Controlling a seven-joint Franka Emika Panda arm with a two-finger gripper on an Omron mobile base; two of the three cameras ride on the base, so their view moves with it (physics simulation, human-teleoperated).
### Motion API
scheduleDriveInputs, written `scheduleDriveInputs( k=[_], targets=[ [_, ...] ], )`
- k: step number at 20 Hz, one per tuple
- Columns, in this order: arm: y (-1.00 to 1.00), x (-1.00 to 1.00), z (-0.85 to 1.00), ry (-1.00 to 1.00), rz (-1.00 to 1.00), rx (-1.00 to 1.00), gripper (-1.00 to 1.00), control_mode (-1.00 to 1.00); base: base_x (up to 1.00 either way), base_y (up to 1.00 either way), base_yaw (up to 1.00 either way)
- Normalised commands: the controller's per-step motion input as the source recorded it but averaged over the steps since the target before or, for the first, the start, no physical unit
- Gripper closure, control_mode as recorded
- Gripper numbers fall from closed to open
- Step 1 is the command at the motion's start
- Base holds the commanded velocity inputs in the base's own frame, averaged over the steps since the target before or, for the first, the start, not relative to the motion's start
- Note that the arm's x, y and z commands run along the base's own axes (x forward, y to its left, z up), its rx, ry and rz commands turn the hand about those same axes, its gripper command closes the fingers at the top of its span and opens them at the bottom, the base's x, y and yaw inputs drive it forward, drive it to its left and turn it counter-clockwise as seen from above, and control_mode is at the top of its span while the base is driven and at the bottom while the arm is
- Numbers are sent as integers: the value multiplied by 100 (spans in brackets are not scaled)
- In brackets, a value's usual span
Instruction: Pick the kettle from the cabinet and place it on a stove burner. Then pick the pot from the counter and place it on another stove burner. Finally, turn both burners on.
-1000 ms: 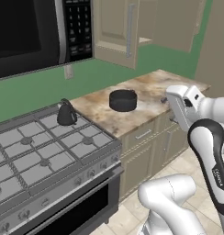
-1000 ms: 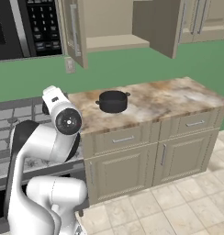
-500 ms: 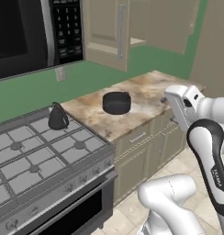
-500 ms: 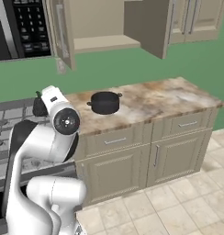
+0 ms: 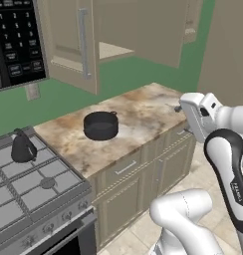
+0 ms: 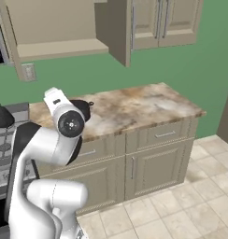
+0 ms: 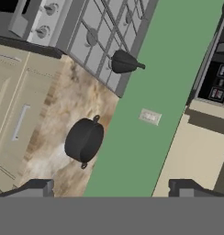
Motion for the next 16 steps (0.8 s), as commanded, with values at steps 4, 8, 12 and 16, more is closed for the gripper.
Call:
scheduleDriveInputs(
  k=[4, 8, 12, 16],
  targets=[
    [0, 0, 0, 0, 0, 0, -100, 100, 8, 11, 0],
    [0, 0, 0, 0, 0, 0, -100, 100, 32, 6, 4],
    [0, 0, 0, 0, 0, 0, -100, 100, 57, 1, 11],
    [0, 0, 0, 0, 0, 0, -100, 100, 60, 0, 15]
  ],
)
